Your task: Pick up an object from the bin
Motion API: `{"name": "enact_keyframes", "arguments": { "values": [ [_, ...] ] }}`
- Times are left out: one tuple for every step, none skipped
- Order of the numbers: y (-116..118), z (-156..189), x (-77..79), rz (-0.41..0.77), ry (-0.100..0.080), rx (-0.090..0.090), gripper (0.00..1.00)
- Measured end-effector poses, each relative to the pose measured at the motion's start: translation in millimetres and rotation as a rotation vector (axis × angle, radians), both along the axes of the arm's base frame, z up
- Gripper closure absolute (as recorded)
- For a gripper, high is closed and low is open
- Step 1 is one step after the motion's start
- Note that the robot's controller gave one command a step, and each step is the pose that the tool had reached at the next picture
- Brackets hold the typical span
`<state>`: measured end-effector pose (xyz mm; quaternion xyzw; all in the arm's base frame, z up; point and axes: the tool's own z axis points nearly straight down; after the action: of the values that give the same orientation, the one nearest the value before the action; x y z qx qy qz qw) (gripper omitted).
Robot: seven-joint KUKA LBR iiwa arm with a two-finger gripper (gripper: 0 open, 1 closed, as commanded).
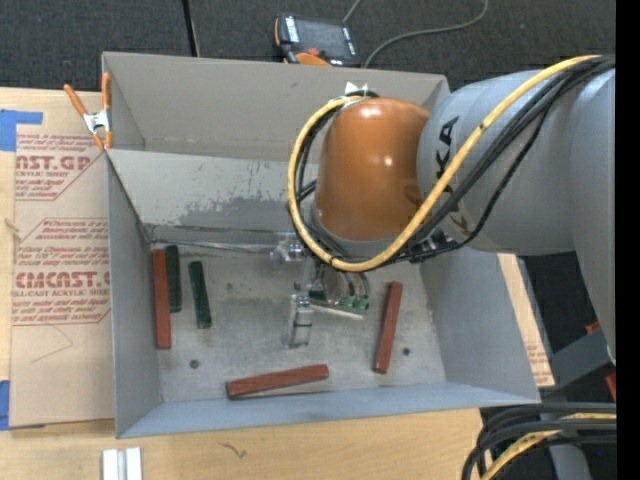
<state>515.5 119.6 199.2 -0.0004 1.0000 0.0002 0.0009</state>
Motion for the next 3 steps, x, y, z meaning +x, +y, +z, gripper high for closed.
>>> {"name": "enact_keyframes", "arguments": {
  "values": [
    [-35.5, -53.4, -35.2, -0.137, 0.008, -0.002, 0.0],
    [-14.9, -131.3, -33.5, 0.012, -0.002, 0.001, 0.0],
    [-15.3, -129.1, -34.1, 0.012, 0.001, 0.0, 1.0]
  ]
}}
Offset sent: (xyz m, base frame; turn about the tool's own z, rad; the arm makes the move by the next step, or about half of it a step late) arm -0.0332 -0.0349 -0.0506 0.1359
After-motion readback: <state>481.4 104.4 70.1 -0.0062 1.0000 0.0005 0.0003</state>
